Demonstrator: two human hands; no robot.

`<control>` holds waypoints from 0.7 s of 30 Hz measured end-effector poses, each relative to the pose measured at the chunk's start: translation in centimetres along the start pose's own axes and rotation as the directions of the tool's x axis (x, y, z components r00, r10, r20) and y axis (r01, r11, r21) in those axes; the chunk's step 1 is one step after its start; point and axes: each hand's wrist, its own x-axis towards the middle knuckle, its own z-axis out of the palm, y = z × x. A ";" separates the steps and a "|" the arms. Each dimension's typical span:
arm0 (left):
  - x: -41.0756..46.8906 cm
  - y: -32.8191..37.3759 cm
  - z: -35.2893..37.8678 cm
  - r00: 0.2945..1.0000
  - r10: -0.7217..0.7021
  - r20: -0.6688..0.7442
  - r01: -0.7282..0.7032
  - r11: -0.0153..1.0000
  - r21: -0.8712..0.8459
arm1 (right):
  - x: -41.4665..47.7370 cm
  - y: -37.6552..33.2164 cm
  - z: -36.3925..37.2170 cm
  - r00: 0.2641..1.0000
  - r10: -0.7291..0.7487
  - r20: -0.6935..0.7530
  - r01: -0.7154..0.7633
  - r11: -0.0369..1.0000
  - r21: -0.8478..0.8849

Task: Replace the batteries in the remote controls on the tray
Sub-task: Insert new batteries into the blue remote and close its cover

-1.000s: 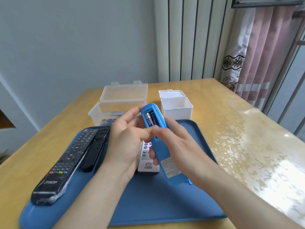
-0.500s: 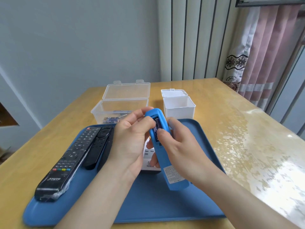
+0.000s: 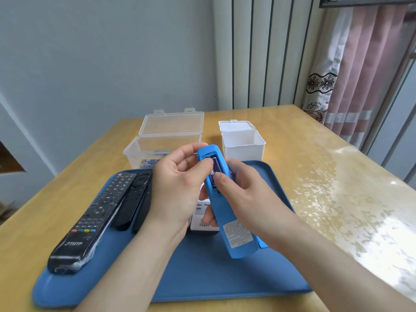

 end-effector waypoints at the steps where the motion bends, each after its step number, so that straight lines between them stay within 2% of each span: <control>1: 0.0 -0.1 0.0 1.000 -0.009 -0.001 0.009 1.000 -0.003 | 0.0 0.1 -0.1 1.000 0.013 0.008 -0.013 1.000 0.016; 5: 0.1 -0.5 0.0 0.999 -0.036 0.027 0.035 0.999 0.014 | 0.3 0.0 -1.0 0.988 0.110 0.106 -0.125 0.982 0.139; 11: 0.4 -1.0 -0.3 0.985 -0.072 0.154 0.062 0.996 0.065 | 0.7 -0.1 -1.5 0.993 0.115 0.018 -0.117 0.990 0.079; 13: 0.6 -1.4 -0.3 0.985 -0.029 0.169 -0.011 0.973 0.229 | 0.8 -0.9 -2.6 0.993 0.117 -0.013 -0.114 0.981 0.157; 14: 0.6 -1.6 -0.4 0.985 0.026 0.172 -0.091 0.918 0.386 | 0.9 -1.4 -3.3 0.992 0.112 -0.059 -0.097 0.973 0.208; 15: 0.4 -1.8 -0.4 0.977 0.083 0.199 -0.182 0.812 0.555 | 0.9 -1.8 -4.4 0.987 0.109 -0.120 -0.076 0.966 0.247; 17: -0.5 -1.9 -0.1 0.920 0.161 0.357 -0.387 0.522 0.760 | 0.8 -2.2 -6.3 0.965 0.122 -0.232 -0.058 0.963 0.262; 19: -1.7 -2.2 0.9 0.829 0.074 0.554 -0.550 0.290 0.783 | 0.6 -1.8 -7.5 0.943 0.164 -0.290 -0.102 0.971 0.215; 21: -2.6 -2.9 2.0 0.738 -0.062 0.672 -0.663 0.116 0.739 | 0.8 -0.9 -7.8 0.933 0.212 -0.290 -0.175 0.973 0.149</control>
